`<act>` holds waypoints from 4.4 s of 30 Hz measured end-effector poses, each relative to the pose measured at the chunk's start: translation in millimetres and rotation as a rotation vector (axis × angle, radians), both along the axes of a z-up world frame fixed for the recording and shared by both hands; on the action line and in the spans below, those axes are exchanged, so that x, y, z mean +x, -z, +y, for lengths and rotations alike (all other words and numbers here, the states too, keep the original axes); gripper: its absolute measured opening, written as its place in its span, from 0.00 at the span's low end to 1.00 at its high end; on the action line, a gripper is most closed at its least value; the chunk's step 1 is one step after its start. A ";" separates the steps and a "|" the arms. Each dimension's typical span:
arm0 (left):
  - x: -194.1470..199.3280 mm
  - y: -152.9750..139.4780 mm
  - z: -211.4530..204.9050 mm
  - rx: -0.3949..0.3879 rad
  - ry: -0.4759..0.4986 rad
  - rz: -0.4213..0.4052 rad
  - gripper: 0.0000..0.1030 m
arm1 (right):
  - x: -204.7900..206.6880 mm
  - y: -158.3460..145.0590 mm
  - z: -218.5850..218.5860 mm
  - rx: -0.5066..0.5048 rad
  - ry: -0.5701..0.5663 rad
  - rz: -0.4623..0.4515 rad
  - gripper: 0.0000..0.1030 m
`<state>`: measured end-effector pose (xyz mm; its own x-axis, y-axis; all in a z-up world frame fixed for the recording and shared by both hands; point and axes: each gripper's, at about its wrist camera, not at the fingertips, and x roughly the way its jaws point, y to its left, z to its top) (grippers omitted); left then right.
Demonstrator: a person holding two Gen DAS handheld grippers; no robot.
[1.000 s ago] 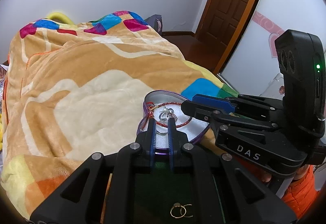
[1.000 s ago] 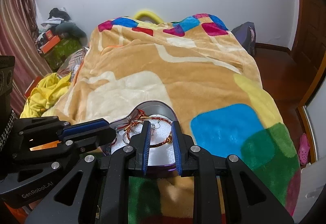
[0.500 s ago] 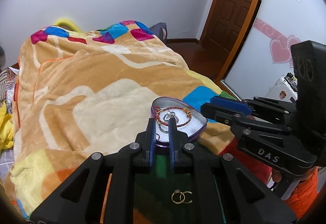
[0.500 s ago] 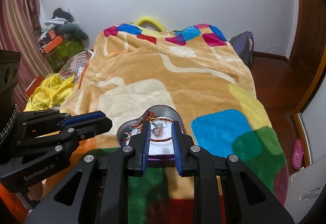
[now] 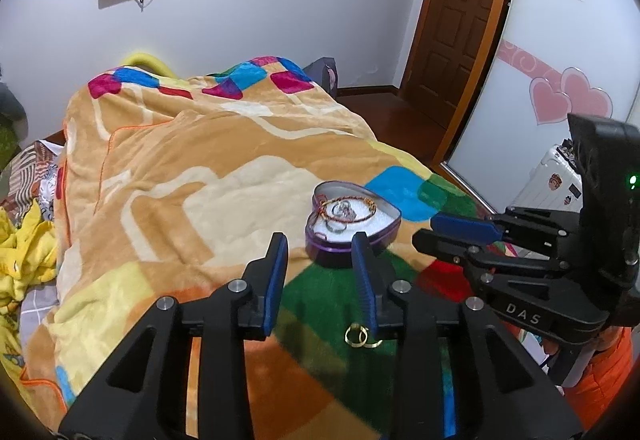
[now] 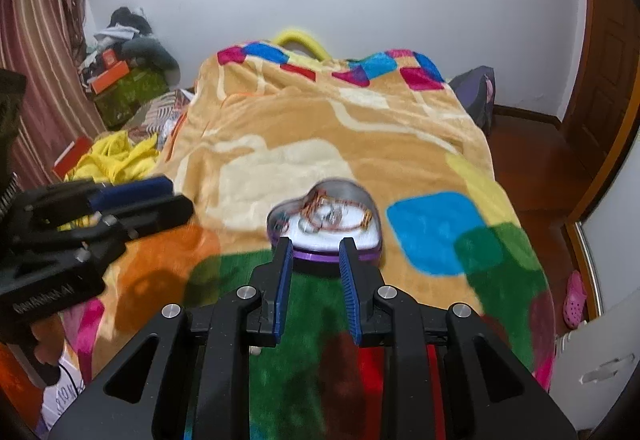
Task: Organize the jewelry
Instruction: 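Withdraw both tools and grasp a gold hoop earring with the right tool, then grasp the other gold hoop earring with the left tool while the right tool holds its earring, then carry both gold earrings in both tools to the heart tin, then lower both gold earrings into the tin and open both tools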
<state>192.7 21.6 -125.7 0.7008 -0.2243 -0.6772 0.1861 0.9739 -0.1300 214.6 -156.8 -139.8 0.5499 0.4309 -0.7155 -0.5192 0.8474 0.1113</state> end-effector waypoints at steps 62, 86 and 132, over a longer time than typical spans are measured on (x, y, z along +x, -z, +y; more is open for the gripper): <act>2.2 93.8 -30.6 0.013 0.085 0.258 0.27 | -18.3 57.2 -18.9 0.007 -0.017 0.194 0.24; -21.0 62.2 7.6 -0.015 -0.005 0.170 0.16 | -22.7 62.5 24.7 -0.037 -0.082 0.128 0.17; 51.3 23.3 -19.3 -0.052 0.038 0.043 0.16 | 27.9 -11.5 -16.8 0.126 0.063 -0.072 0.17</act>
<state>244.0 2.2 -149.0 0.6614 -0.2859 -0.6934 0.2158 0.9579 -0.1891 242.5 -173.6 -128.3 0.6268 0.4778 -0.6155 -0.4756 0.8603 0.1835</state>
